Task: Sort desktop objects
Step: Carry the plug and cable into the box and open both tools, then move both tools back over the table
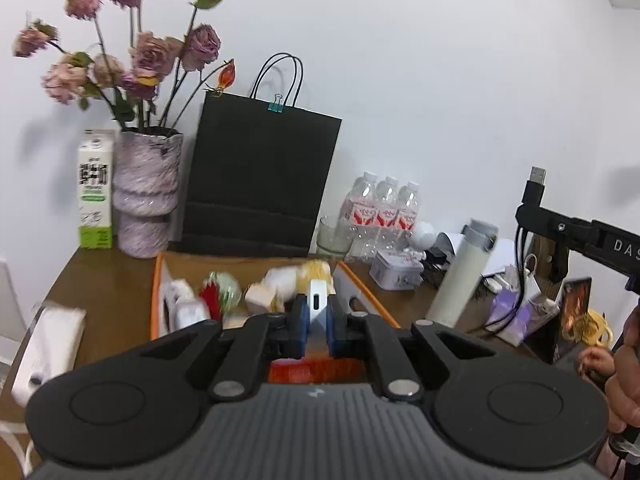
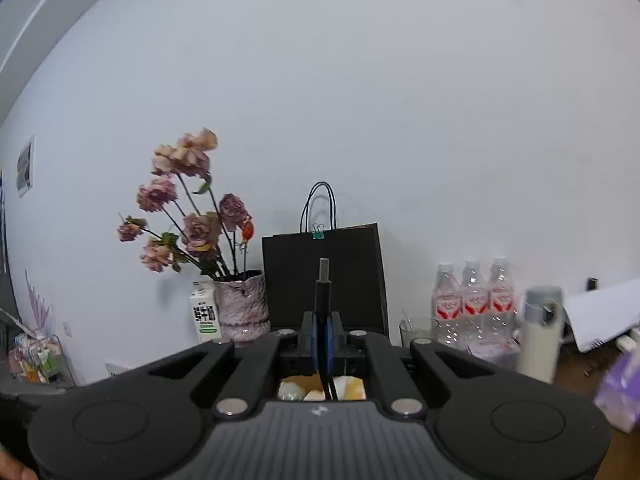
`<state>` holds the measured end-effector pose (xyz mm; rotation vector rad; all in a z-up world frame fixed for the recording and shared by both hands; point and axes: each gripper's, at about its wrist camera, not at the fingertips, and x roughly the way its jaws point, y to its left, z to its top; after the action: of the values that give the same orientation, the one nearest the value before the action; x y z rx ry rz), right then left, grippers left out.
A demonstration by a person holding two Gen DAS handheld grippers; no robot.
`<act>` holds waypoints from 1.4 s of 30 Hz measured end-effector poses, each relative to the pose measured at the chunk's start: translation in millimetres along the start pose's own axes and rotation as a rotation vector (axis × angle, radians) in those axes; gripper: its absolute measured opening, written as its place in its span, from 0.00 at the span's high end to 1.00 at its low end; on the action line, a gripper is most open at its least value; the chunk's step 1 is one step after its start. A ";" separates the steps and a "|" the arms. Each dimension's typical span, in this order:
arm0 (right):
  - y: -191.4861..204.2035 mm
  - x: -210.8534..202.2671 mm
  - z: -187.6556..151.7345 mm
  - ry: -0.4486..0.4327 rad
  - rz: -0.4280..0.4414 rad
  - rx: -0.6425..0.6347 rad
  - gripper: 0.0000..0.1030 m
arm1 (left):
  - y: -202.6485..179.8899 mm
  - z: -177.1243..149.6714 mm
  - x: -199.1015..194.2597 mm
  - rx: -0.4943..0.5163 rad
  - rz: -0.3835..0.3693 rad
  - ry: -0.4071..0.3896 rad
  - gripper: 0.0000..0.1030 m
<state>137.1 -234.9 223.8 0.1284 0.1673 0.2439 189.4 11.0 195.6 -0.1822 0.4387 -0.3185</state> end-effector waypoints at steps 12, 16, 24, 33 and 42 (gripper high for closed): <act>-44.0 182.0 -17.8 0.323 -0.011 0.017 0.97 | 21.4 19.5 128.6 0.007 -0.049 0.160 0.91; -68.7 249.6 -43.2 0.463 -0.031 0.077 0.97 | 23.2 1.0 191.2 0.018 -0.029 0.270 0.91; -92.1 338.2 -102.7 0.651 -0.130 0.101 0.92 | 34.6 -19.6 271.6 0.028 0.027 0.364 0.85; -112.5 315.7 -85.1 0.622 -0.072 0.180 0.45 | 32.8 -1.8 215.6 0.031 0.071 0.242 0.40; -60.0 216.6 -75.3 0.524 -0.070 0.045 0.27 | 34.5 -35.9 103.5 -0.044 0.276 0.152 0.03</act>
<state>344.5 -230.5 109.2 0.1006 0.6972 0.2000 271.2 4.3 115.2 -0.1385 0.6138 -0.0519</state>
